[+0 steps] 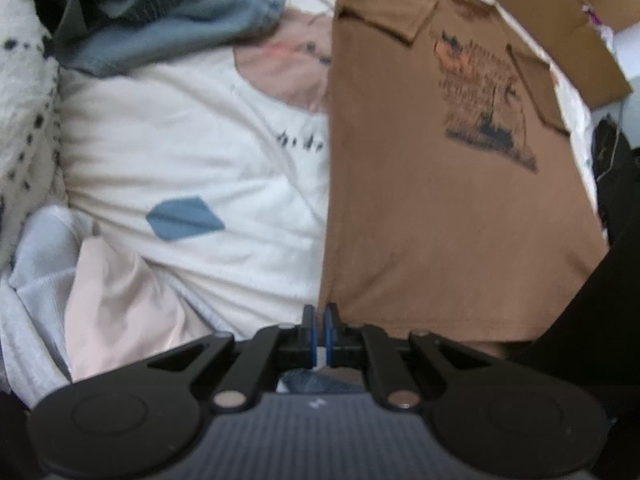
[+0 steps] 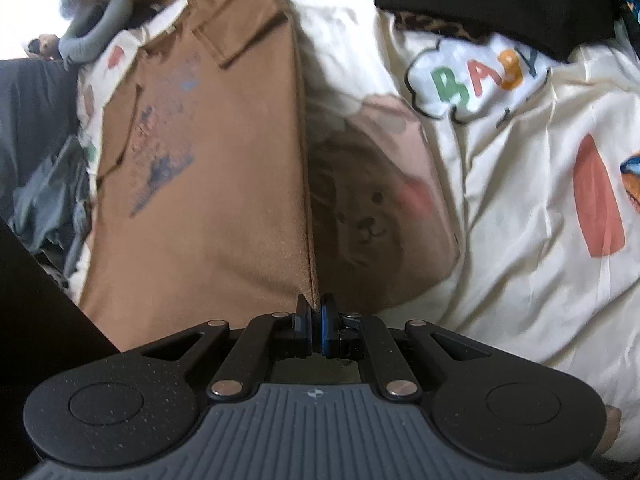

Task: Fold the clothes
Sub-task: 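Lift the pinched edge with both grippers and fold it over the shirt body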

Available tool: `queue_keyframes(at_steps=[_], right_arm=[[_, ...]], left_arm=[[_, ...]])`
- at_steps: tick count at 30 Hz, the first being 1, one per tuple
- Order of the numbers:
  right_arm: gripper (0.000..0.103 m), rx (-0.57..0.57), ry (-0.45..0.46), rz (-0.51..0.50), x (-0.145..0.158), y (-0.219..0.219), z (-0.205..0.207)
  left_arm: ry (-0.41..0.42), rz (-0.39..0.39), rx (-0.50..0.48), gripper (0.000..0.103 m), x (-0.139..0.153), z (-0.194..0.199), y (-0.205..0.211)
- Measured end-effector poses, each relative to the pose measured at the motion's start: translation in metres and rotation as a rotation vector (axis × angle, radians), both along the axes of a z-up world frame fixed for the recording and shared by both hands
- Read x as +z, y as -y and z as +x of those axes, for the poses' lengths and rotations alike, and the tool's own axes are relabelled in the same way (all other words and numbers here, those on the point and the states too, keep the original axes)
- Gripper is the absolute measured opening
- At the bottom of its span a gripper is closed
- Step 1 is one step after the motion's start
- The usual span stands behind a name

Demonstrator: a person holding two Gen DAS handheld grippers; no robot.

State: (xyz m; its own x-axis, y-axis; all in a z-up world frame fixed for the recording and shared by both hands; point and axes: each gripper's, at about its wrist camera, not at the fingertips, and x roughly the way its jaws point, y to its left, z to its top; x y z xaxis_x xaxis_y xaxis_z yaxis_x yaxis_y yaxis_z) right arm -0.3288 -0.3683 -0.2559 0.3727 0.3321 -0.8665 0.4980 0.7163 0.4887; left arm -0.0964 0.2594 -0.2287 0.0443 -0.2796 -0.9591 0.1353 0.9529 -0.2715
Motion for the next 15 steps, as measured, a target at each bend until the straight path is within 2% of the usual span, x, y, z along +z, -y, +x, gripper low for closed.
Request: queue_keyframes(at_steps=[5, 15], right_arm=[[0.002, 0.008, 0.051, -0.008, 0.028, 0.009, 0.015], [0.002, 0.04, 0.172, -0.035, 0.084, 0.025, 0.044]], left_arm=[[0.058, -0.049, 0.034, 0.003, 0.032, 0.014, 0.0], [0.195, -0.096, 0.051, 0.003, 0.093, 0.034, 0.012]])
